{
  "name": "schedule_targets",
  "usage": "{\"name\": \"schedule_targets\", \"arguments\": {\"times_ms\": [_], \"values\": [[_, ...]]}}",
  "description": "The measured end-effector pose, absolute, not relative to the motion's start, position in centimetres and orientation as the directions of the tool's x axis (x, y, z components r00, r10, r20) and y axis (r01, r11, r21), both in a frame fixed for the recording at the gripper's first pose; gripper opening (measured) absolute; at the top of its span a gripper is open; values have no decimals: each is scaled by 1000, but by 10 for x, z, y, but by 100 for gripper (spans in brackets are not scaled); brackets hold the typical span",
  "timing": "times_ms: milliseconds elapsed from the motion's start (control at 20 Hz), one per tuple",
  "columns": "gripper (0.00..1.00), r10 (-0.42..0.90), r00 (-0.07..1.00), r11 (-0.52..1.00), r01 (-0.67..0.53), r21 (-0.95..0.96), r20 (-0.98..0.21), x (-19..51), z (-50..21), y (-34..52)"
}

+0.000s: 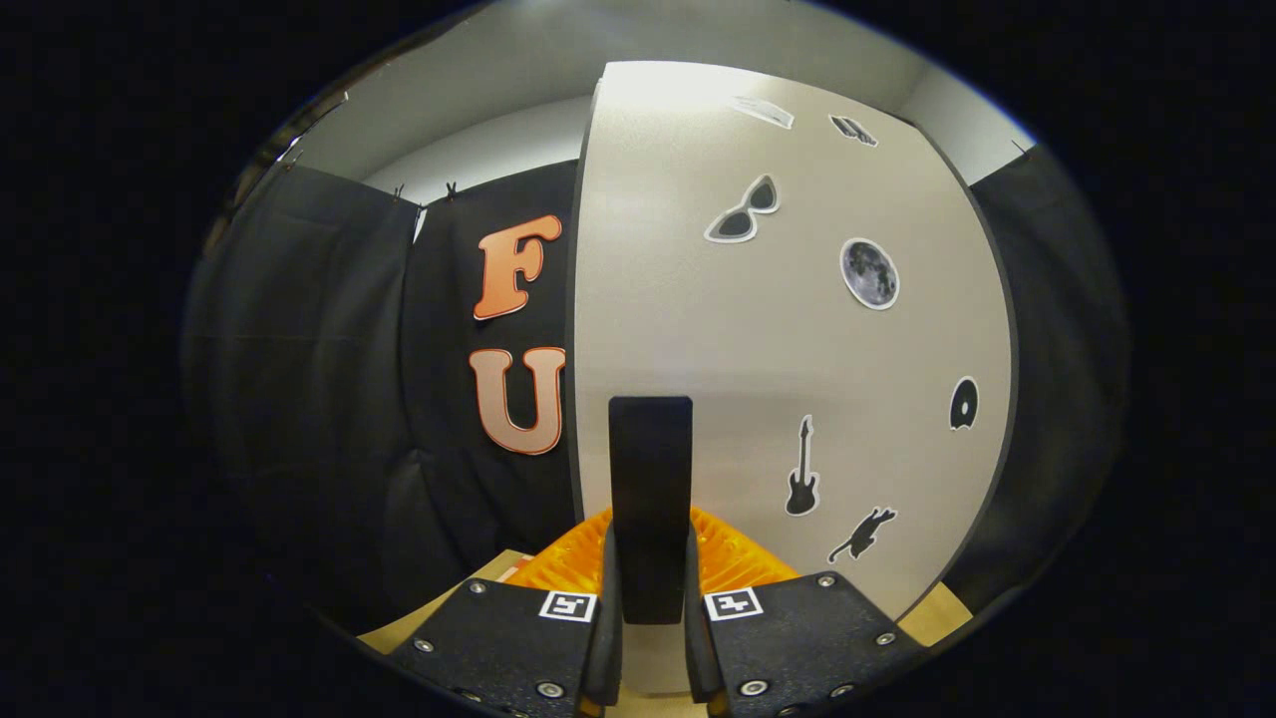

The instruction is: Open the shoe cabinet door, grab the shoes and put them into the shoe cabinet, then close the shoe cabinet door.

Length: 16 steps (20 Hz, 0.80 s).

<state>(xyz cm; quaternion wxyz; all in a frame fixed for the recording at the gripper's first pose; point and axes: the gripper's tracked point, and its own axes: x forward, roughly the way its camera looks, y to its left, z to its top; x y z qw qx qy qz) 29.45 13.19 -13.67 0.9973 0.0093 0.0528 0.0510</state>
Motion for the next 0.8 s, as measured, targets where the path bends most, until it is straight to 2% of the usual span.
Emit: {"name": "schedule_targets", "arguments": {"times_ms": [400, 800], "values": [[25, 81, 991, 996, -77, 39, -110, 250, -133, 112], [25, 7, 994, 999, -3, 43, -106, 198, -130, 67]]}}
